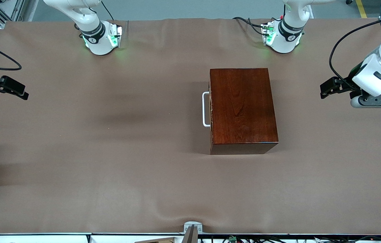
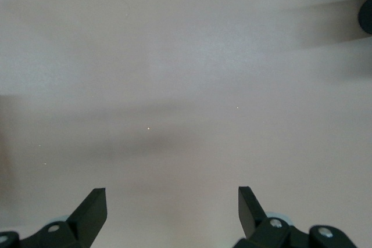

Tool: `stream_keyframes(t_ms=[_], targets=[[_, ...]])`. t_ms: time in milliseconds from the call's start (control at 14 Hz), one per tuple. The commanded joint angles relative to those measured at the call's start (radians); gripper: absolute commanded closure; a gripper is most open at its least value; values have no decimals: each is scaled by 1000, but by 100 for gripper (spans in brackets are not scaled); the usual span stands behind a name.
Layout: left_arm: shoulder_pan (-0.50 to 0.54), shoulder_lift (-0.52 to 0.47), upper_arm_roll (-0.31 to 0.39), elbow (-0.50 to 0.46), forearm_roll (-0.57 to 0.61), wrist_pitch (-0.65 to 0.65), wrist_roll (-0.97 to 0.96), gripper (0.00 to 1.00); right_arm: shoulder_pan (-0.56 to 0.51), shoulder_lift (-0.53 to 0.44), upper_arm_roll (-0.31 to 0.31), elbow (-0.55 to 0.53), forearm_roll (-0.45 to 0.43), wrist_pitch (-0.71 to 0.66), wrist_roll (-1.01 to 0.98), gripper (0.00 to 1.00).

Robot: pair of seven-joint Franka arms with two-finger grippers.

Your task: Open drawer, take yellow block, close drawer

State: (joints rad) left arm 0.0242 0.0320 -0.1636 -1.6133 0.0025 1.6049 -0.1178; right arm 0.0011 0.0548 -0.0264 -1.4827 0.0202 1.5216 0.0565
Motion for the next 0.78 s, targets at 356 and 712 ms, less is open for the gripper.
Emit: stream_keyframes(t_ms=[356, 712], targets=[[-13, 78, -2, 104, -19, -11, -22, 0, -6, -13, 2, -1, 4, 2, 9, 0], [-18, 95, -2, 130, -16, -11, -46, 0, -6, -13, 2, -1, 6, 2, 9, 0]])
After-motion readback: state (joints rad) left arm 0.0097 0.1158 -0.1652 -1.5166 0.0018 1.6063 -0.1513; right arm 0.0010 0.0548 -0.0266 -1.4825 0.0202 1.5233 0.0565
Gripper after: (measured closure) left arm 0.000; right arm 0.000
